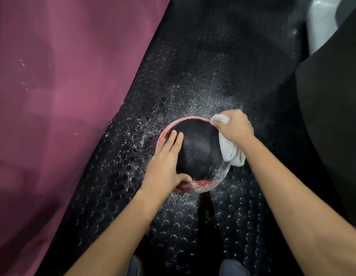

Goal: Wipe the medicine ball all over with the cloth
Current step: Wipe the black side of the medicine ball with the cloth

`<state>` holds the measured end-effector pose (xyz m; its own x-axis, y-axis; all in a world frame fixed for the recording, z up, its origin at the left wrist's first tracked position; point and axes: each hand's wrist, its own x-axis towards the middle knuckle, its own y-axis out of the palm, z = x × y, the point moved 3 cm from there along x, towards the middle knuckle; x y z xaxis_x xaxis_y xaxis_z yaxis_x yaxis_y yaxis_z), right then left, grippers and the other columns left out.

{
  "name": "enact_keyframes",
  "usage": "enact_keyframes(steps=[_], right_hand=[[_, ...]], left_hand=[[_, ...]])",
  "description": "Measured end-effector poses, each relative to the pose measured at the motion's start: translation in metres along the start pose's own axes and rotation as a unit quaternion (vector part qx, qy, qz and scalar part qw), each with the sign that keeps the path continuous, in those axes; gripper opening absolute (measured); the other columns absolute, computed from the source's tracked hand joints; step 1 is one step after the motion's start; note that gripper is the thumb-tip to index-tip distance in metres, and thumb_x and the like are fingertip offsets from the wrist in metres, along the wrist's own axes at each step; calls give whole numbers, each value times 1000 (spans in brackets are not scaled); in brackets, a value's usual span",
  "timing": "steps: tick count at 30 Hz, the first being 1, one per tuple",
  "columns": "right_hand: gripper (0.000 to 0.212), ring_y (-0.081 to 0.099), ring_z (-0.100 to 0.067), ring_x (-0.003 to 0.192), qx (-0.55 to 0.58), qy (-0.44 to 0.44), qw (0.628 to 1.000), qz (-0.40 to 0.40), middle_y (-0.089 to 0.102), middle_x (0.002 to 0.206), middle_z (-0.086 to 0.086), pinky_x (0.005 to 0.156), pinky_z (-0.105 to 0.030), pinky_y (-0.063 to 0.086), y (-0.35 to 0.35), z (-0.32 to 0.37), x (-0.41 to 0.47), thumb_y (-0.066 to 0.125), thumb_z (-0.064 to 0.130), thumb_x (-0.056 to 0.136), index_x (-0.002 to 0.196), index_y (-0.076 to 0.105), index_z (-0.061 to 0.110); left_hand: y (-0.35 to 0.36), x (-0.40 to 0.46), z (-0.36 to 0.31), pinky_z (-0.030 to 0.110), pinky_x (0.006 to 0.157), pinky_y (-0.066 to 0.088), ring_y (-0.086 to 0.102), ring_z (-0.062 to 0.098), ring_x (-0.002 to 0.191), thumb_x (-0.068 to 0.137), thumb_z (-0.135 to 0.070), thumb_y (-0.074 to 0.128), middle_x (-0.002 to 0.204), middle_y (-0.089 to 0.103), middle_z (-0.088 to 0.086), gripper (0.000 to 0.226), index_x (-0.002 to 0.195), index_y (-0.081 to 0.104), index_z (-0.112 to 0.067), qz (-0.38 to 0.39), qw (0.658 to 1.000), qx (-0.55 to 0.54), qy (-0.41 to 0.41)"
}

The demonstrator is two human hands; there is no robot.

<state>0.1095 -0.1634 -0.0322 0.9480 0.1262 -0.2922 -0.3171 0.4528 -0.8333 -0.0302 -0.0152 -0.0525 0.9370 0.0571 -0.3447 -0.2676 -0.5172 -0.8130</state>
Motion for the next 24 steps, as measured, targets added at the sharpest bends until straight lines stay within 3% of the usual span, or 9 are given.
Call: enact_keyframes(steps=[5, 9, 13, 18, 22, 24], right_hand=[[16, 55, -21, 82, -36, -113, 992, -34, 60, 90, 2, 63, -31, 38, 12, 11, -26, 59, 26, 90, 82, 71, 20], [13, 59, -26, 88, -35, -52, 998, -25, 65, 89, -1, 66, -31, 40, 3, 9, -2, 59, 22, 87, 83, 71, 18], [16, 53, -21, 87, -74, -138, 987, -25, 59, 91, 4, 70, -35, 44, 20, 33, -22, 57, 26, 89, 79, 69, 24], [15, 57, -21, 89, -81, -57, 995, 12, 66, 92, 1, 67, -30, 37, 6, 35, 10, 59, 16, 85, 81, 68, 27], [21, 53, -21, 85, -136, -135, 981, 18, 58, 82, 4, 63, -30, 35, 21, 53, -5, 59, 19, 85, 65, 60, 27], [20, 56, -22, 86, -130, -102, 985, 38, 58, 80, 4, 65, -29, 35, 13, 53, 6, 59, 19, 84, 65, 59, 27]], left_hand=[[-1, -1, 10, 37, 117, 21, -2, 13, 150, 68, -43, 82, 162, -5, -12, 122, 155, -3, -26, -3, 1000, -15, -5], [2, 1, 3, 39, 117, 20, -5, 15, 150, 70, -44, 80, 162, -7, -12, 121, 155, -4, -27, -5, 1000, -10, 1], [3, 1, 6, 34, 118, 18, -4, 17, 150, 71, -45, 80, 162, -7, -10, 121, 155, -5, -25, -8, 1000, -4, -4], [6, -2, 3, 37, 117, 23, -5, 20, 150, 73, -46, 78, 162, -10, -11, 120, 154, -9, -26, -7, 1000, 9, -8], [7, 0, 5, 37, 117, 23, -4, 21, 150, 73, -46, 78, 162, -10, -10, 121, 154, -9, -25, -8, 1000, 9, -13], [8, -1, 4, 38, 117, 22, -5, 21, 150, 73, -46, 77, 162, -11, -10, 121, 154, -10, -25, -5, 1000, 13, -11]])
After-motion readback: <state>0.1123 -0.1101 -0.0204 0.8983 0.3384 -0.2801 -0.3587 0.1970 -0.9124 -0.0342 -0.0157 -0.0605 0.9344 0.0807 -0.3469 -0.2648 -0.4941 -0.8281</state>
